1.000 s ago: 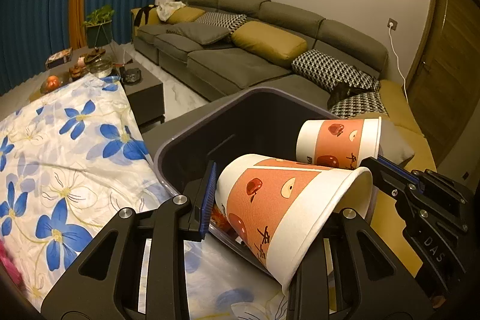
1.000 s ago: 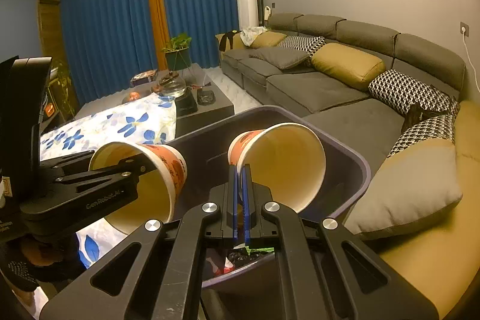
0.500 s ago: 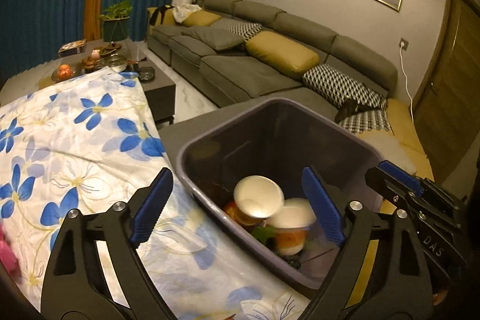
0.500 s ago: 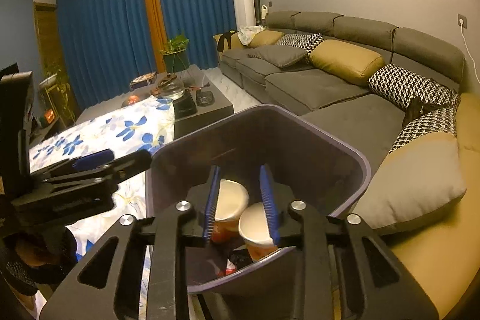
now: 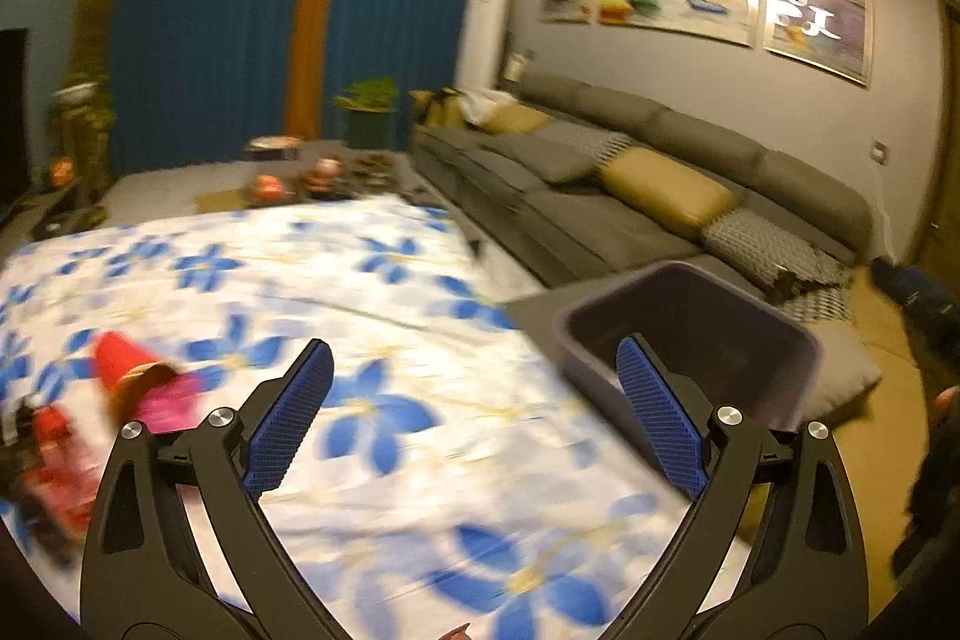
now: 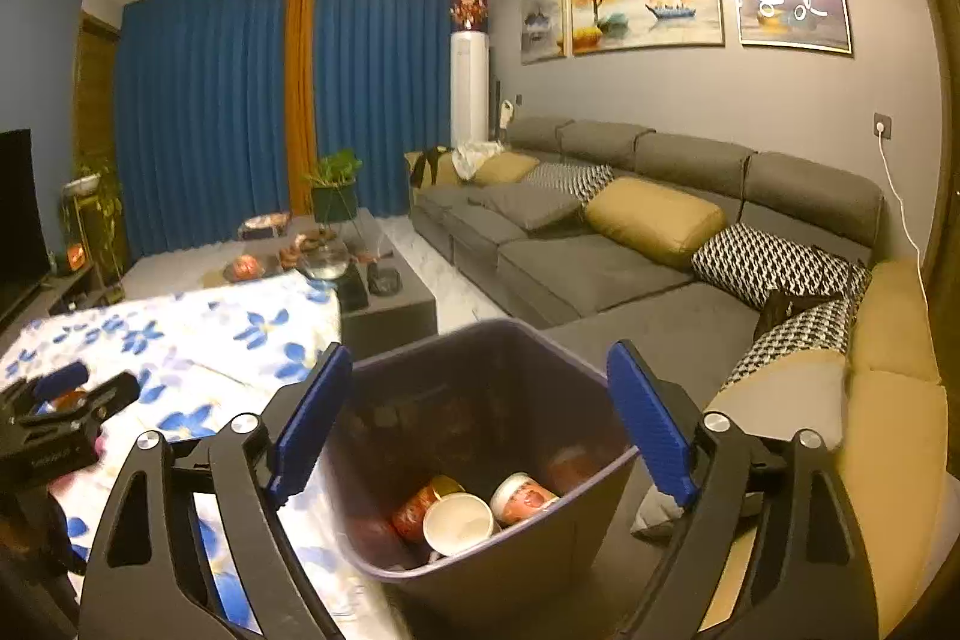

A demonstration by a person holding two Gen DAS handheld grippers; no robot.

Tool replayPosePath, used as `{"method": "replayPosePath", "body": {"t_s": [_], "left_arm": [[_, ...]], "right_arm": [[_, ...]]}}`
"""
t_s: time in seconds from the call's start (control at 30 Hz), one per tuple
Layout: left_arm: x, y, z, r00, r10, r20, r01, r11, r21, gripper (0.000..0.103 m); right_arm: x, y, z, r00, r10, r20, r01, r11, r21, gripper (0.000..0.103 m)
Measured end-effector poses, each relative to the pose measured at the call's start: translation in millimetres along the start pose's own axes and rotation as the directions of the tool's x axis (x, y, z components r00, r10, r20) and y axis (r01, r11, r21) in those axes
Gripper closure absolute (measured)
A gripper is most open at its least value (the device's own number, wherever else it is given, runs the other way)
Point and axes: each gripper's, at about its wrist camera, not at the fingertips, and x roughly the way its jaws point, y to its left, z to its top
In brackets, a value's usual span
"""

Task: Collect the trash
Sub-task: 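Move both tools back to the bed toward the black bag and wrappers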

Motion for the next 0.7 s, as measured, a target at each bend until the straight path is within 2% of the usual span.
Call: {"method": "replayPosePath", "body": {"t_s": [0.13,0.23,0.43,0.57,0.7], "left_arm": [[-34.5,34.6,-7.5,0.994,0.101,0.036,-0.100,0.995,-0.029,0.008],[-62.3,62.1,-14.7,0.984,0.170,0.060,-0.168,0.985,-0.046,0.008],[-111.1,120.4,-36.3,0.949,0.304,0.083,-0.297,0.951,-0.087,0.008],[-133.5,162.7,-49.1,0.922,0.381,0.067,-0.371,0.920,-0.124,0.008],[-145.1,195.5,-61.4,0.897,0.440,0.048,-0.431,0.893,-0.130,0.008]], "right_arm": [[-26.1,23.8,11.0,0.997,0.040,0.060,-0.039,0.999,-0.024,0.015],[-43.2,49.8,12.4,0.991,0.097,0.093,-0.093,0.995,-0.045,0.014],[-63.6,122.6,-3.5,0.967,0.225,0.119,-0.209,0.969,-0.134,0.013],[-62.8,178.6,-27.4,0.948,0.306,0.084,-0.286,0.939,-0.190,0.013],[-50.4,222.8,-50.9,0.942,0.336,0.028,-0.321,0.919,-0.229,0.013]]}}
